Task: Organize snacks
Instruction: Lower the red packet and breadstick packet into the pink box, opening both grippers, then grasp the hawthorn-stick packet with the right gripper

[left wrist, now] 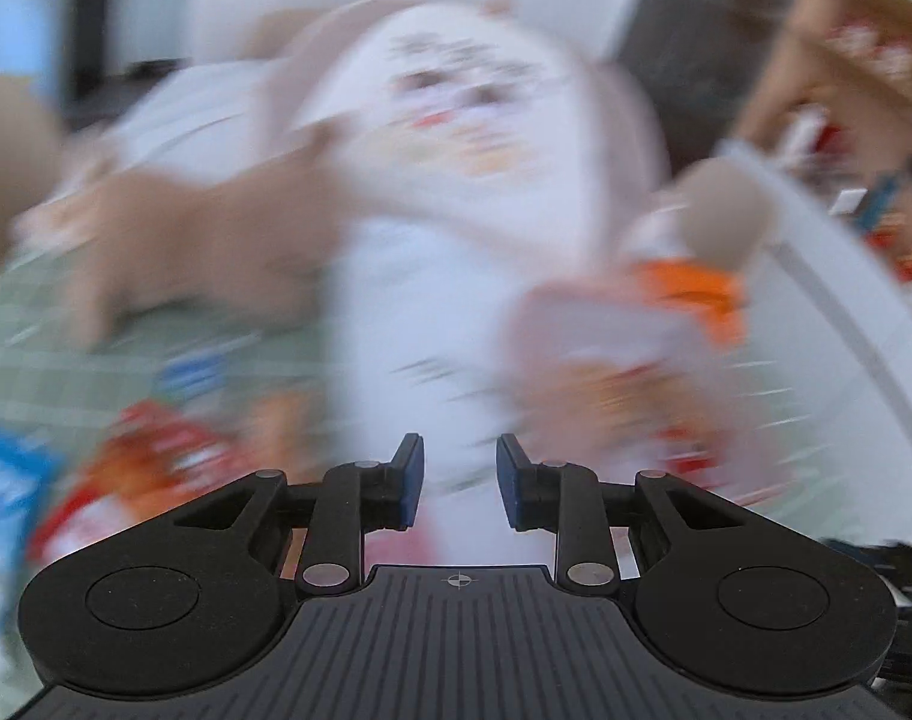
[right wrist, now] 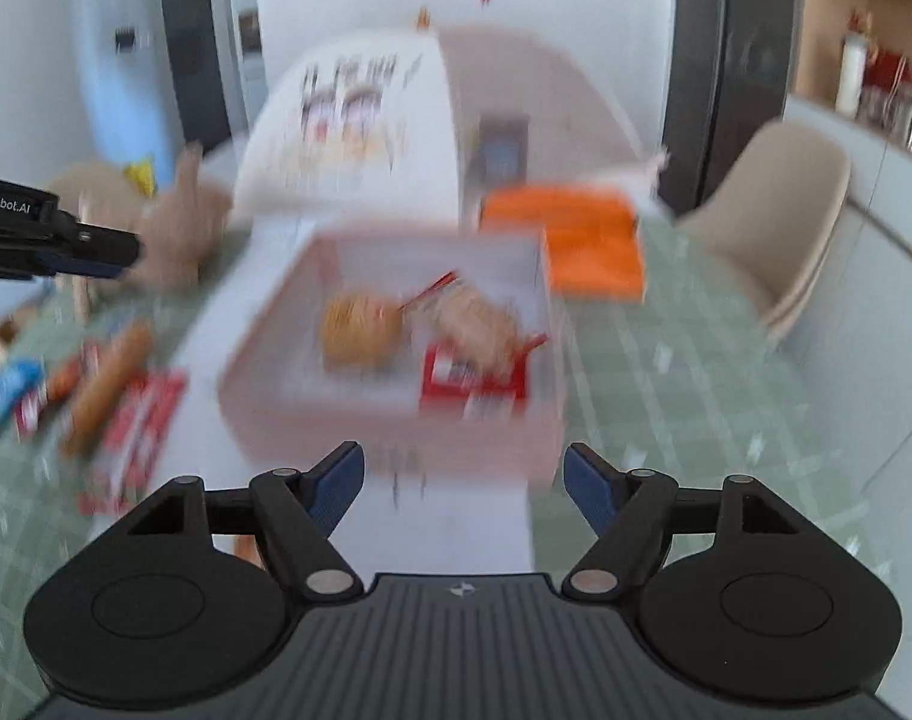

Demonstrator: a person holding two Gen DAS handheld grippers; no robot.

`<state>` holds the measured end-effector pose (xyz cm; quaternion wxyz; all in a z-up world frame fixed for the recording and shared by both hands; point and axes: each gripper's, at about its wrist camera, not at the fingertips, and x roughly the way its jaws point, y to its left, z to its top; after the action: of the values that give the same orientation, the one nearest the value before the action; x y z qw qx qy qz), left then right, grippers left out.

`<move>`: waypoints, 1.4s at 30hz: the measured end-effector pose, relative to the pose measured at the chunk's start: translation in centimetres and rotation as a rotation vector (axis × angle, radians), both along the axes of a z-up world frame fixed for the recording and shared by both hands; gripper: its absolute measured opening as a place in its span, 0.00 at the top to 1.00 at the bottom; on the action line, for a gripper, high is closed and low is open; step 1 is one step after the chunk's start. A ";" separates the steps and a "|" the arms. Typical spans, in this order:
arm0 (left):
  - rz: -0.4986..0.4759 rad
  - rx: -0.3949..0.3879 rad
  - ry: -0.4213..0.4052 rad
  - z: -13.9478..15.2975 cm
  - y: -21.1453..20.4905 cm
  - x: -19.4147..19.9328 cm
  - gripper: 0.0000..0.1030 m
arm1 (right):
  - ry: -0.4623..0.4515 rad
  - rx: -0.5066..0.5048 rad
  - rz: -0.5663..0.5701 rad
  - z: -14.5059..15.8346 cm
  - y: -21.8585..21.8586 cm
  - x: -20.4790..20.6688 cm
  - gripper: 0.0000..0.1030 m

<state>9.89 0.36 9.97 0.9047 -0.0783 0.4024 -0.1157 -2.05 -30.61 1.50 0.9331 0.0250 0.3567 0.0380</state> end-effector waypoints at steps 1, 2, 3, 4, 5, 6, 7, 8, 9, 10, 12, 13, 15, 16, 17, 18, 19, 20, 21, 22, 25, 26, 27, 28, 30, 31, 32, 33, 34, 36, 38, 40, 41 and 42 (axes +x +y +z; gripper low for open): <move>0.041 0.013 0.016 -0.8 1.3 -0.3 0.71 | 0.012 0.005 0.019 -0.6 0.6 0.0 0.28; 0.079 0.012 0.030 -1.5 2.6 -0.5 0.71 | 0.020 0.011 0.038 -0.9 1.4 0.2 0.28; 0.112 -0.002 0.045 -2.1 4.2 -0.9 0.71 | 0.024 0.015 0.060 -1.2 2.3 0.2 0.28; 0.140 -0.018 0.057 -2.6 5.6 -1.3 0.71 | 0.024 0.018 0.085 -1.3 3.3 0.2 0.28; 0.161 -0.026 0.066 -3.0 6.5 -1.5 0.71 | 0.023 0.019 0.110 -1.4 4.4 0.3 0.28; 0.181 -0.026 0.071 -3.3 7.3 -1.8 0.71 | 0.023 0.020 0.134 -1.4 5.4 0.3 0.28; 0.195 -0.025 0.071 -3.5 8.0 -2.2 0.71 | 0.027 0.021 0.165 -1.5 6.5 0.7 0.28; 0.208 -0.026 0.067 -3.7 8.7 -2.5 0.71 | 0.032 0.020 0.193 -1.5 7.7 1.3 0.28; 0.221 -0.025 0.060 -3.7 9.2 -2.7 0.71 | 0.037 0.015 0.218 -1.6 8.9 1.7 0.28; 0.234 -0.018 0.050 -3.8 9.8 -3.0 0.71 | 0.041 0.008 0.238 -1.6 10.2 2.2 0.28; 0.251 0.006 0.032 -3.7 10.9 -3.6 0.71 | 0.041 0.004 0.273 -1.8 12.5 3.1 0.28; 0.258 0.018 0.027 -3.6 11.4 -3.7 0.71 | 0.044 0.005 0.288 -1.9 13.8 3.9 0.28; 0.274 0.027 0.024 -3.3 12.7 -3.7 0.71 | 0.048 0.009 0.307 -2.0 15.8 5.1 0.28; 0.283 0.026 0.023 -3.3 13.4 -3.7 0.71 | 0.045 0.011 0.316 -2.0 16.9 5.9 0.28; 0.290 0.025 0.023 -3.3 14.1 -3.6 0.71 | 0.037 0.013 0.328 -1.7 18.0 6.6 0.28; 0.297 0.027 0.024 -3.3 14.6 -3.6 0.71 | 0.024 0.016 0.343 -1.1 19.2 7.6 0.28; 0.300 0.029 0.025 -3.4 15.1 -3.6 0.71 | 0.008 0.019 0.356 -0.7 20.1 8.5 0.28; 0.298 0.030 0.028 -3.4 15.5 -3.7 0.71 | -0.010 0.020 0.371 -0.1 21.2 9.4 0.28; 0.292 0.029 0.030 -3.6 15.8 -3.9 0.71 | -0.029 0.015 0.391 0.5 22.6 10.7 0.28; 0.287 0.027 0.033 -3.7 16.0 -4.0 0.71 | -0.041 0.009 0.407 0.8 23.9 12.1 0.28; 0.277 0.026 0.049 -4.0 17.0 -4.9 0.71 | -0.037 -0.002 0.435 0.8 27.8 16.2 0.31; 0.280 0.027 0.050 -4.0 17.4 -5.1 0.71 | -0.022 -0.005 0.440 0.5 28.9 17.5 0.36; 0.285 0.026 0.049 -4.0 17.9 -5.2 0.71 | 0.001 -0.006 0.445 0.1 30.1 19.0 0.46; 0.291 0.021 0.051 -4.0 18.5 -5.2 0.71 | 0.026 -0.006 0.447 -0.4 31.3 20.3 0.49; 0.299 0.005 0.066 -4.1 19.6 -5.0 0.71 | 0.039 -0.028 0.434 -1.3 33.1 22.3 0.49; 0.300 -0.003 0.072 -4.2 20.0 -4.9 0.71 | 0.045 -0.051 0.430 -1.8 33.9 22.9 0.49; 0.301 -0.009 0.076 -4.3 20.3 -4.8 0.71 | 0.059 -0.078 0.426 -2.4 34.6 23.5 0.49; 0.303 -0.017 0.078 -4.4 20.6 -4.8 0.71 | 0.074 -0.089 0.426 -2.8 34.9 23.8 0.49; 0.304 -0.028 0.080 -4.6 20.9 -4.8 0.71 | 0.092 -0.091 0.429 -3.2 35.1 23.8 0.51; 0.307 -0.051 0.089 -4.8 20.9 -4.8 0.71 | 0.094 -0.087 0.451 -3.1 34.8 22.8 0.58; 0.299 -0.070 0.096 -4.8 20.8 -4.9 0.71 | 0.113 -0.074 0.485 -3.0 33.9 21.2 0.60; 0.285 -0.085 0.099 -4.8 20.3 -5.1 0.71 | 0.139 -0.049 0.517 -3.1 32.5 19.0 0.61; 0.276 -0.089 0.103 -4.8 20.0 -5.1 0.71 | 0.148 -0.046 0.532 -3.1 31.8 17.9 0.61; 0.266 -0.093 0.111 -4.9 19.5 -5.1 0.71 | 0.157 -0.044 0.552 -3.1 30.9 16.4 0.62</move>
<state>4.82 19.87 5.09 0.8839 -0.1790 0.4319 -0.0088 14.39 0.33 -1.63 0.8572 -0.0905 0.4220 0.2809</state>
